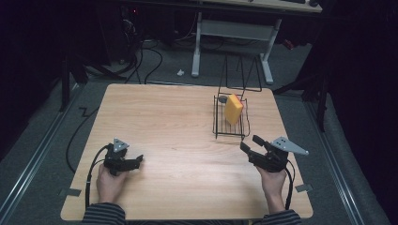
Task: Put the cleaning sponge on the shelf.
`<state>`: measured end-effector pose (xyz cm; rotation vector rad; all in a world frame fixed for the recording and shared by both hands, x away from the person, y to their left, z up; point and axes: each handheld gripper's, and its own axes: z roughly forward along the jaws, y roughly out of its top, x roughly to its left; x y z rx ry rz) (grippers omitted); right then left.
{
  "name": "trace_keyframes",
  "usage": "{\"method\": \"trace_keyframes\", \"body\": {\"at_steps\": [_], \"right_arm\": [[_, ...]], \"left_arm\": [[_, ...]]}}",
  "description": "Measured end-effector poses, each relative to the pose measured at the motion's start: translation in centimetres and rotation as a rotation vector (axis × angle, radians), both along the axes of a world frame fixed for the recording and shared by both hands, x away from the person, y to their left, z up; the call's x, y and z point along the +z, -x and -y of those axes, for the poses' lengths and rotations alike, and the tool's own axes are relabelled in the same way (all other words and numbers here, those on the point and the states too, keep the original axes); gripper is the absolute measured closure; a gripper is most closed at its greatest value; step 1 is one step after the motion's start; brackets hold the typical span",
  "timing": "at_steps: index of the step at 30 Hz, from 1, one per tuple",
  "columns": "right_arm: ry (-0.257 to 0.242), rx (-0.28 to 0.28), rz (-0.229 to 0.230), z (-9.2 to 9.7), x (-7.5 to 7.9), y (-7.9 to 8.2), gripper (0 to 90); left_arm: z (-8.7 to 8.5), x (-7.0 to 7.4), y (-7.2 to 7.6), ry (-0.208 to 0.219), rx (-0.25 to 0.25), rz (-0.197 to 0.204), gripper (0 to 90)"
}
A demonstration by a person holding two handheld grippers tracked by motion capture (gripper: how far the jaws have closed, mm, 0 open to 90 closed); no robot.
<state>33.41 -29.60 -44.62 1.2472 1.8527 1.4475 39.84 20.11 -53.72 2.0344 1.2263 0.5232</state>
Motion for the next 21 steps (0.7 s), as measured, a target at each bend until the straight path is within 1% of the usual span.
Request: {"method": "trace_keyframes", "body": {"at_steps": [6, 8, 10, 12, 17, 21], "right_arm": [[0.012, 0.008, -0.025, -0.5, -1.0, -0.3, 35.4], [0.017, 0.009, -0.024, -0.6, -1.2, -0.4, 35.5], [0.012, 0.011, -0.031, -0.7, -1.5, -0.4, 35.5], [0.021, 0.01, -0.033, -0.9, -1.7, -0.5, 35.5], [0.028, 0.023, -0.053, -1.2, -2.5, -0.9, 35.6], [0.032, 0.033, -0.055, -1.5, -2.7, -1.1, 35.6]], "left_arm": [[0.0, 0.0, 0.0, 0.0, 0.0, 0.0, 20.4], [0.0, 0.0, 0.0, 0.0, 0.0, 0.0, 20.4], [0.0, 0.0, 0.0, 0.0, 0.0, 0.0, 20.4], [0.0, 0.0, 0.0, 0.0, 0.0, 0.0, 20.4], [0.0, 0.0, 0.0, 0.0, 0.0, 0.0, 20.4], [0.0, 0.0, 0.0, 0.0, 0.0, 0.0, 20.4]]}}
